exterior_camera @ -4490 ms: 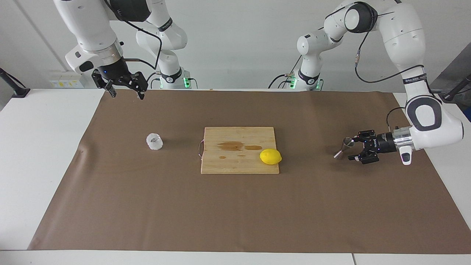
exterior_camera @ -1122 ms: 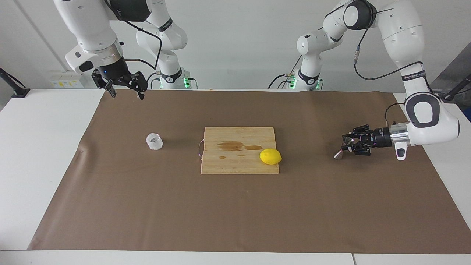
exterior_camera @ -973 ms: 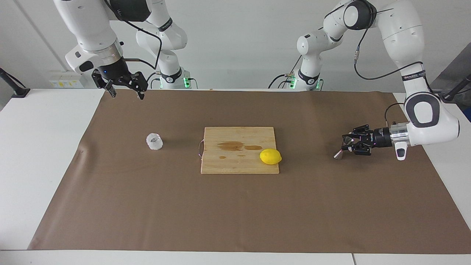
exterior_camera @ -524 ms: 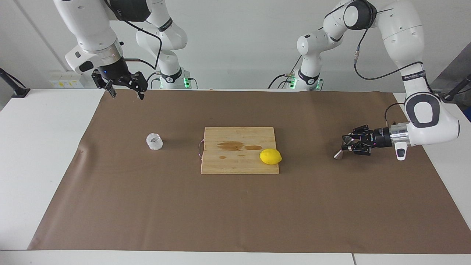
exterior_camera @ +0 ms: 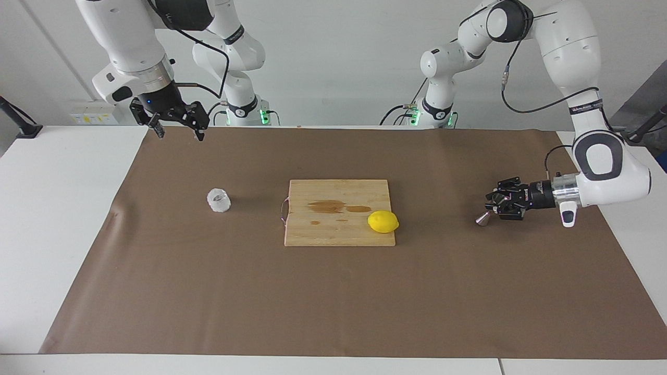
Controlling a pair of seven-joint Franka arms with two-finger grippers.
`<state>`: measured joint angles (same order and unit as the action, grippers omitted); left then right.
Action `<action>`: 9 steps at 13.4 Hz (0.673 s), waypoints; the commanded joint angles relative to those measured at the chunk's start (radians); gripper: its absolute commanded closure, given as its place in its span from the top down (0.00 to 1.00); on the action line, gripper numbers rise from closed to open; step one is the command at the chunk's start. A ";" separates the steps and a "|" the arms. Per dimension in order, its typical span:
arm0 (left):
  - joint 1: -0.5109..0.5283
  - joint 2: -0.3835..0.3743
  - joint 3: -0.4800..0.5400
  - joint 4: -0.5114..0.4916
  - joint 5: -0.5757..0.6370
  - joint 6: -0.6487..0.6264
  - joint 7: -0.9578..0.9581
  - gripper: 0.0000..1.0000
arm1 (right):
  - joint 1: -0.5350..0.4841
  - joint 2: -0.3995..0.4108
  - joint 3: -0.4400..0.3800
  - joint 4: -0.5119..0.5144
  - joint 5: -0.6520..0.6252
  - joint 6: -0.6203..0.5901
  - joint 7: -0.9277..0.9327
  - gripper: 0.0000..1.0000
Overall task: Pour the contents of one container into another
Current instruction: 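Close the left gripper around the small metal cup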
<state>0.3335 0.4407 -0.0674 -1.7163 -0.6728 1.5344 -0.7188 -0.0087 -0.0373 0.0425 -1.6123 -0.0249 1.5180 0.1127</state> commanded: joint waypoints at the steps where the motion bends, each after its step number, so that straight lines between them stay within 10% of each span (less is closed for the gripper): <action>1: -0.007 -0.026 0.005 -0.016 -0.001 0.009 -0.024 0.36 | -0.016 0.004 0.004 0.006 0.022 -0.010 -0.021 1.00; 9: -0.043 -0.034 0.003 -0.016 -0.002 0.024 -0.079 0.35 | -0.017 0.004 0.004 0.006 0.022 -0.010 -0.021 1.00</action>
<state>0.3242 0.4326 -0.0724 -1.7157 -0.6728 1.5360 -0.7446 -0.0087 -0.0373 0.0425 -1.6123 -0.0250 1.5180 0.1127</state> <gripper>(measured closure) 0.639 0.000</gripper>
